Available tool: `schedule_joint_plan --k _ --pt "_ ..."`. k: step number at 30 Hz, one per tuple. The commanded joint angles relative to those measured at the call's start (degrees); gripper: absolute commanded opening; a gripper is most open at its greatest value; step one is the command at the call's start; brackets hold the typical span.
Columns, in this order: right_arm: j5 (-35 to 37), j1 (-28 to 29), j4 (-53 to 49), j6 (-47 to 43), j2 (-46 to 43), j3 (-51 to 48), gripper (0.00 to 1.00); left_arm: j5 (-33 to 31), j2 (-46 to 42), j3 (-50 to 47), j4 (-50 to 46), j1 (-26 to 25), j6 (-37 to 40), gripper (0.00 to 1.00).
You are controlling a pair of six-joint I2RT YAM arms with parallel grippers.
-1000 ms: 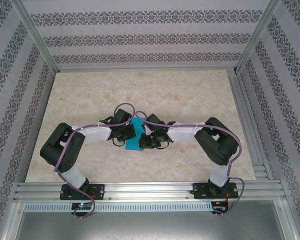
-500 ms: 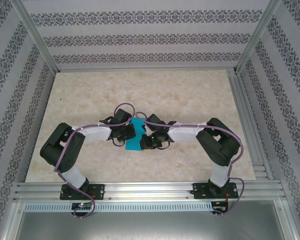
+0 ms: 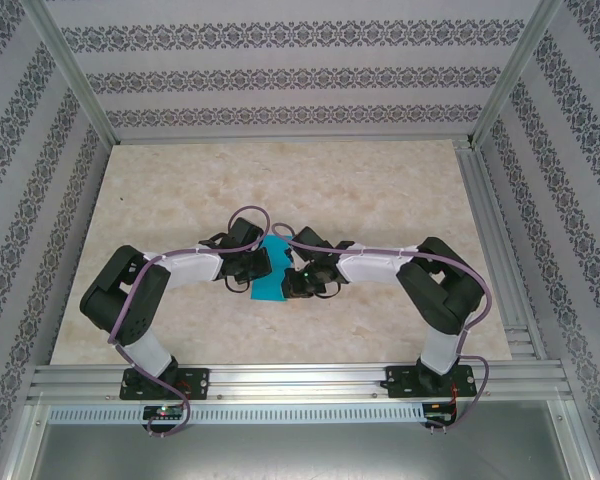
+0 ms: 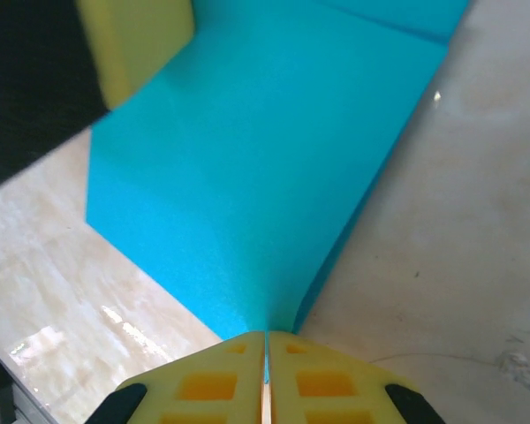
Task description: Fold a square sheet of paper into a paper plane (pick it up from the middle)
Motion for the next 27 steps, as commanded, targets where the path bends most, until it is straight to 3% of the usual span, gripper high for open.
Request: schedule_joint_plan --k 1,12,22,27 --pt "1.67 0.63 3.44 1.55 -1.09 1.41 0.11 -2.32 0.30 -1.24 -4.79 -0.17 -0.31 0.09" --pt "0.49 0.63 5.14 2.73 4.77 3.16 0.11 -0.65 -0.87 -1.10 -4.61 -0.11 0.23 0.10" --pt "2.39 0.55 2.11 2.10 6.66 2.42 0.10 9.81 -3.86 -1.59 1.68 -0.18 0.82 0.17" --pt "2.84 0.55 1.39 2.04 7.05 2.83 0.10 11.71 -2.69 -1.92 2.41 -0.26 0.84 0.17"
